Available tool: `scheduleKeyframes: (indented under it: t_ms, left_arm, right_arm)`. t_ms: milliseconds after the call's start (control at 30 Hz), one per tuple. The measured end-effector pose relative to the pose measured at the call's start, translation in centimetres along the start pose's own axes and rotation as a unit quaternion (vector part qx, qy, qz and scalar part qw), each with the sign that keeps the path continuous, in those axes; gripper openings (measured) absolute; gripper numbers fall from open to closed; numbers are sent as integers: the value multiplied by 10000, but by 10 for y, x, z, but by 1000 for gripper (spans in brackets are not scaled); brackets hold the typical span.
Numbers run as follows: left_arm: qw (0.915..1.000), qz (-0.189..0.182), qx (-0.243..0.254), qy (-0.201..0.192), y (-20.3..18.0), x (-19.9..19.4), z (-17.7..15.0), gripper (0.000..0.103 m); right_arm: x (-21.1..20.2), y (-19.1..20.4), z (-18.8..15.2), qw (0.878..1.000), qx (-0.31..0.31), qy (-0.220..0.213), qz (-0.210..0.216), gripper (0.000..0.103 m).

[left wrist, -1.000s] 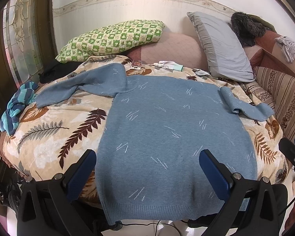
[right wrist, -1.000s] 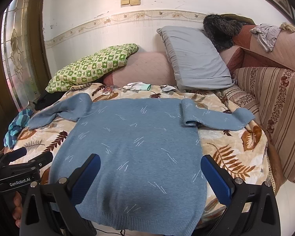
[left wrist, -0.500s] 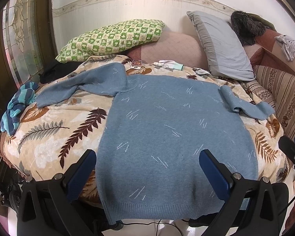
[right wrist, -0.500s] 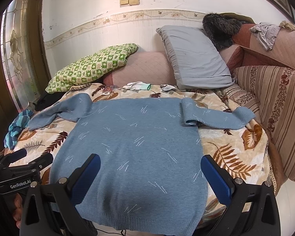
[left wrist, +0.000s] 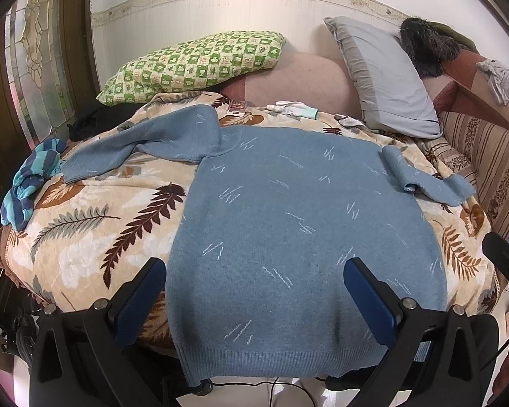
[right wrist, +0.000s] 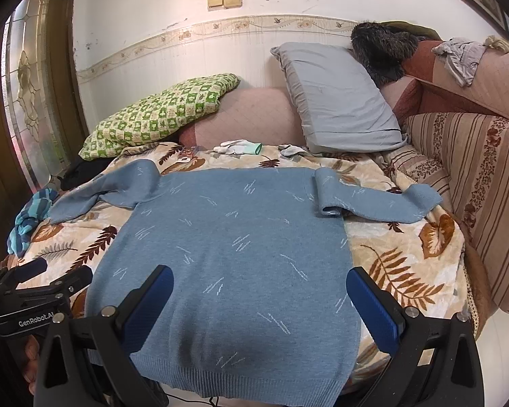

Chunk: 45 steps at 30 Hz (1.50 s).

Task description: Fold small clothes

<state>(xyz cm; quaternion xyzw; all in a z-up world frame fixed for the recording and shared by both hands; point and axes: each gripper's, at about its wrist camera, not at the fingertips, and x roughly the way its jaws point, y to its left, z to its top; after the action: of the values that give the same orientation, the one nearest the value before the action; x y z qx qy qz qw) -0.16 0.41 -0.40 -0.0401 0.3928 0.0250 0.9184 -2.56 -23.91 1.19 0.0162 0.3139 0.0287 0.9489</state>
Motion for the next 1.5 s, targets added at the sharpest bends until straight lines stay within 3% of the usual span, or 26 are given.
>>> scheduleKeyframes:
  t_ms: [1133, 1367, 1500]
  left_arm:
    - [9998, 37, -35, 205, 4, 17, -1, 103]
    - [9954, -507, -288, 755, 22, 58, 12, 103]
    - [9908, -723, -566, 998, 42, 93, 49, 103]
  right_arm:
    - [17, 4, 3, 9999, -34, 150, 38, 103]
    - [52, -11, 11, 9975, 174, 578, 375, 103]
    - [95, -44, 45, 9925, 487, 855, 729, 103]
